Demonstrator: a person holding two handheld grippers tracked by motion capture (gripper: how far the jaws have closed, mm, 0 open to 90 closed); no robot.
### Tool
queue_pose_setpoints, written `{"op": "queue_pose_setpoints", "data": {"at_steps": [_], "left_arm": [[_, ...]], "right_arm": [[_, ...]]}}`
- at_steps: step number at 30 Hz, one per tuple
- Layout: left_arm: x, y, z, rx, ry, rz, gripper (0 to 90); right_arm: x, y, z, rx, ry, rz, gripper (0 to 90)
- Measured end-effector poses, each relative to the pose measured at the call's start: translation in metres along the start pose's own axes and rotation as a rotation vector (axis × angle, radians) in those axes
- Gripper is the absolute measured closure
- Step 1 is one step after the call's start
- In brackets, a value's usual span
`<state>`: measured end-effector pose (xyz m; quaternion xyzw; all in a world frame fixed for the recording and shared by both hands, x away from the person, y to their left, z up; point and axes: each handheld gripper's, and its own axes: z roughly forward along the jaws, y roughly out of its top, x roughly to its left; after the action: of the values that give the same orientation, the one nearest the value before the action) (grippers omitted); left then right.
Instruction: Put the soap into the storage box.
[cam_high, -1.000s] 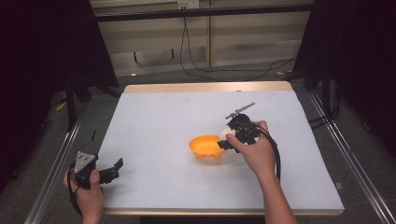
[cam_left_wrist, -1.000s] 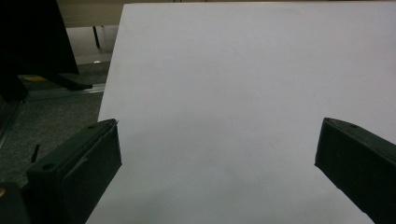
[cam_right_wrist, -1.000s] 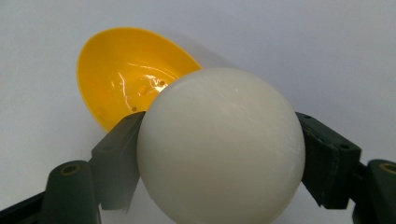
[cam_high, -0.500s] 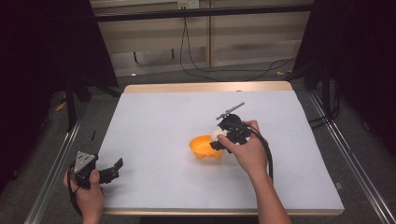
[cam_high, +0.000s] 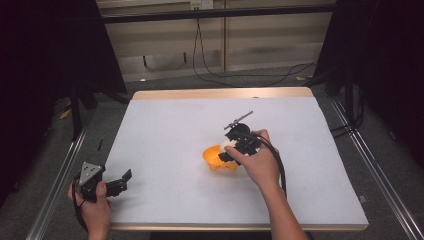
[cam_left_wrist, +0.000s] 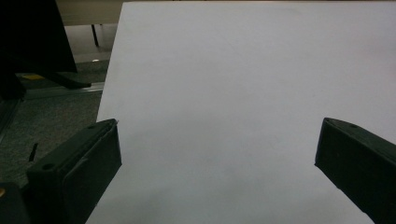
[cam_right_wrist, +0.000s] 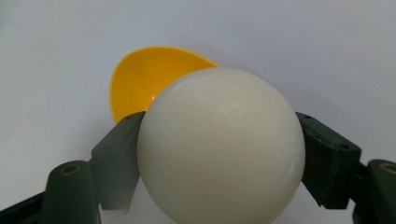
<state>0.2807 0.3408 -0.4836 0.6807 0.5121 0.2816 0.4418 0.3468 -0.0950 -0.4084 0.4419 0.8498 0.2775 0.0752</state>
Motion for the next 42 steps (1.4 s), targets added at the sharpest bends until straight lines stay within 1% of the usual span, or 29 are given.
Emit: {"op": "queue_pose_setpoints", "data": {"at_steps": [8,10,12,13,17,18,21,23,24,27,34,35,36,38,39,41,42], "left_arm": [[0.0,0.0,0.0,0.0,0.0,0.0,0.2],[0.0,0.0,0.0,0.0,0.0,0.0,0.2],[0.0,0.0,0.0,0.0,-0.002,-0.001,0.2],[0.0,0.0,0.0,0.0,-0.001,0.001,0.2],[0.0,0.0,0.0,-0.001,-0.003,0.0,0.2],[0.0,0.0,0.0,-0.001,-0.003,0.0,0.2],[0.0,0.0,0.0,-0.001,-0.002,0.001,0.2],[0.0,0.0,0.0,-0.002,-0.004,0.001,0.2],[0.0,0.0,0.0,-0.001,-0.003,0.001,0.2],[0.001,0.0,0.0,-0.002,-0.006,0.001,0.2],[0.001,0.0,-0.001,-0.003,-0.007,0.0,0.2],[0.001,0.0,-0.001,-0.002,-0.007,-0.001,0.2],[0.001,0.0,-0.001,-0.002,-0.007,-0.001,0.2],[0.001,0.0,-0.001,-0.002,-0.006,0.002,0.2],[0.001,0.0,-0.001,-0.002,-0.006,0.002,0.2],[0.001,0.0,0.0,-0.001,-0.007,0.002,0.1],[0.001,0.0,0.0,-0.002,-0.008,0.001,0.2]], "right_arm": [[0.004,0.002,0.005,0.012,0.001,-0.006,23.9],[0.005,0.002,0.006,0.019,0.001,-0.005,23.9],[0.007,0.003,0.008,0.028,-0.009,0.001,23.9],[0.007,0.003,0.009,0.026,-0.009,-0.003,23.9],[0.008,0.003,0.011,0.026,-0.012,0.007,23.8],[0.008,0.003,0.012,0.03,-0.005,0.002,23.8],[0.009,0.004,0.014,0.04,0.003,0.008,23.8],[0.009,0.003,0.016,0.049,0.001,0.017,23.7],[0.008,0.003,0.016,0.053,0.001,0.014,23.7],[0.008,0.004,0.017,0.054,-0.002,0.021,23.7],[0.008,0.004,0.017,0.053,-0.002,0.017,22.8],[0.008,0.004,0.017,0.052,-0.002,0.024,23.0],[0.007,0.004,0.016,0.046,-0.014,0.031,23.8],[0.006,0.004,0.015,0.039,-0.005,0.035,24.4],[0.005,0.004,0.014,0.033,0.012,0.038,24.8],[0.004,0.004,0.012,0.037,0.014,0.043,24.7],[0.004,0.003,0.012,0.03,0.013,0.039,24.5]]}}
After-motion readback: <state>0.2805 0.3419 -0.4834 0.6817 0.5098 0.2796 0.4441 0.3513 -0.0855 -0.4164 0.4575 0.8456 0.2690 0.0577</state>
